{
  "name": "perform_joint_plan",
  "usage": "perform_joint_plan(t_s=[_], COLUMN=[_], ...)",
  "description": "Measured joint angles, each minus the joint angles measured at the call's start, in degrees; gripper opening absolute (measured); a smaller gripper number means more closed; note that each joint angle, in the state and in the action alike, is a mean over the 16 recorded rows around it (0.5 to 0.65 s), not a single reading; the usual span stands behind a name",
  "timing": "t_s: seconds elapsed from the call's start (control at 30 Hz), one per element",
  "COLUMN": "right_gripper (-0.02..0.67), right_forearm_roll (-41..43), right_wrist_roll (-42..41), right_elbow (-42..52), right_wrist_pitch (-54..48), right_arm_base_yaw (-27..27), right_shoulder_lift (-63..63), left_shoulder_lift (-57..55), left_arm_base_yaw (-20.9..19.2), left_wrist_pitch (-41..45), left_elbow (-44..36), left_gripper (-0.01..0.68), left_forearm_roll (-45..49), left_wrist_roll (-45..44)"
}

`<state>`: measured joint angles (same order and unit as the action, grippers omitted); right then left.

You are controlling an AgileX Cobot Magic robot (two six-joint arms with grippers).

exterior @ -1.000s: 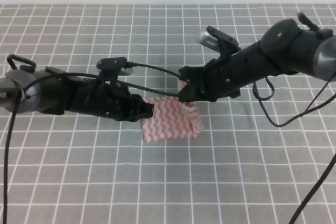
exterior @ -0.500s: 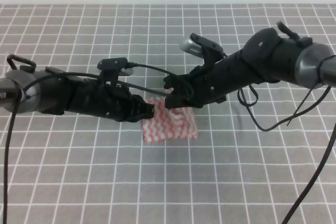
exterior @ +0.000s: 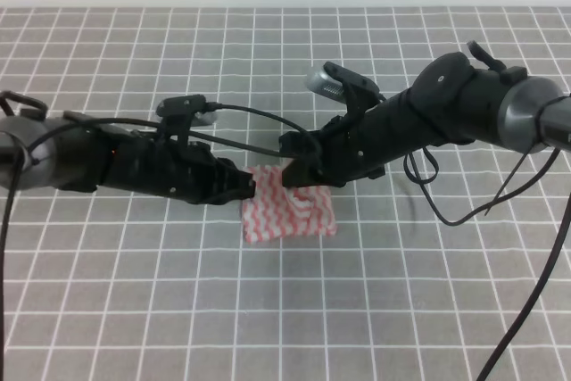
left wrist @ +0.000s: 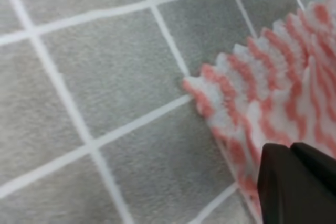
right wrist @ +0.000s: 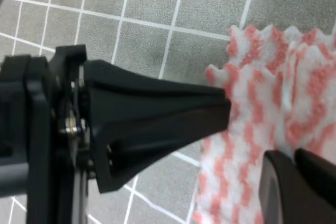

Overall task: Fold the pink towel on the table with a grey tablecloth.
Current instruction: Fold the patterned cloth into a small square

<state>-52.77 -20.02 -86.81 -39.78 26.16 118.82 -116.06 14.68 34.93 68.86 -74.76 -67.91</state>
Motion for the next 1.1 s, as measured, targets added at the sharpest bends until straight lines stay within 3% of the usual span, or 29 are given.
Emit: perform_joint_plan(t_s=[1.1], right_gripper=[-0.014], right_forearm_roll=[-4.68], right_wrist_roll=[-1.48], right_elbow=[-1.67], right_wrist_pitch=[-2.46], right_arm_base_yaw=[0.00], right_shoulder_lift=[2.65], left_shoulder_lift=[0.10], left_arm_base_yaw=[-0.64], left_wrist_pitch=[-0.04], left_elbow=[0.00], left_gripper=[-0.001], left_forearm_roll=[-0.23], left_wrist_roll=[-0.94])
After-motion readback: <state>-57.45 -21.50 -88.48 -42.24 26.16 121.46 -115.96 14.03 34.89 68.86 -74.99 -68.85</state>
